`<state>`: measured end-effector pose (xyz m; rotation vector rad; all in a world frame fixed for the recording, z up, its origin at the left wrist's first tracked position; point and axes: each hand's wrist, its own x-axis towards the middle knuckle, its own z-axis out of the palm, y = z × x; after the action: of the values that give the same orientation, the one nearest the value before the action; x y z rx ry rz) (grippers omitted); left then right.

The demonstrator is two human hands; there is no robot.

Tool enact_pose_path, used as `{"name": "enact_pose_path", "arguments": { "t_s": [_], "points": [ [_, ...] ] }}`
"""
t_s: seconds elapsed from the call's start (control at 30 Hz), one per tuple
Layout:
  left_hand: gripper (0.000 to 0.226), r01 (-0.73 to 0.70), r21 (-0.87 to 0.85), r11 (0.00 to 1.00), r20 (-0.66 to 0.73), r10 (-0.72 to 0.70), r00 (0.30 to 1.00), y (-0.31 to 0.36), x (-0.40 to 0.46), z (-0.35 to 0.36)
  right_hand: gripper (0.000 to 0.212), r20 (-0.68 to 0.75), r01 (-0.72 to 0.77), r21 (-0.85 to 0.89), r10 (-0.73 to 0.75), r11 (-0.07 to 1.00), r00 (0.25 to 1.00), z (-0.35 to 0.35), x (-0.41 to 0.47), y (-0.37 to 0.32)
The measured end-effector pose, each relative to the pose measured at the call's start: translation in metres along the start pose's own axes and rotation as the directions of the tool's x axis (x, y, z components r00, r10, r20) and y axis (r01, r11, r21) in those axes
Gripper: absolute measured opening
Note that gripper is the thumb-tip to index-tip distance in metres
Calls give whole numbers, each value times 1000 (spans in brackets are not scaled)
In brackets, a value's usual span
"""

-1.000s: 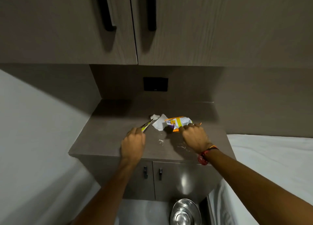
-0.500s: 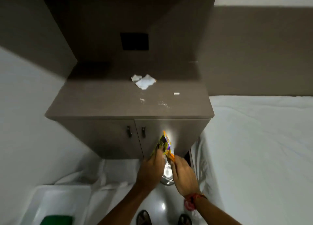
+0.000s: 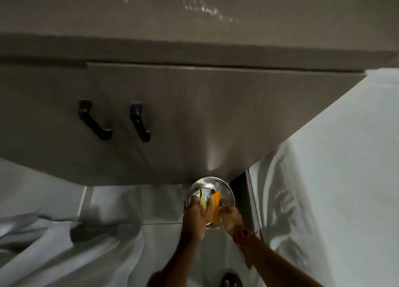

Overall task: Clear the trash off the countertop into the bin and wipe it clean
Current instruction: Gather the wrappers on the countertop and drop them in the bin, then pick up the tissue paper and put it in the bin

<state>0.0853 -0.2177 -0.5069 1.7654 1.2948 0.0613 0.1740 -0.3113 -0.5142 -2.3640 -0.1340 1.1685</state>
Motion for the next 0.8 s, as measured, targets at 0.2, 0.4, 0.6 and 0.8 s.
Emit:
{"name": "enact_pose_path", "arguments": {
  "t_s": [0.2,0.4,0.6,0.8],
  "points": [
    [28,-10,8,1000,66,10,998,-17,-1,-24,36,-37,155,-89,-159,984,987,-3,-12,-21],
    [15,-438,77,896,-213,444,871,93,-44,-149,25,-79,596,-484,-711,640,699,-68,-111,-126],
    [17,-794,148,590,-582,701,413,228,-90,-308,22,-343,954,-260,-938,148,52,-152,-228,-293],
    [20,-605,231,762,-547,616,567,320,1,-423,13,-296,875,-407,-944,263,146,-174,-221,-445]
  ]
}}
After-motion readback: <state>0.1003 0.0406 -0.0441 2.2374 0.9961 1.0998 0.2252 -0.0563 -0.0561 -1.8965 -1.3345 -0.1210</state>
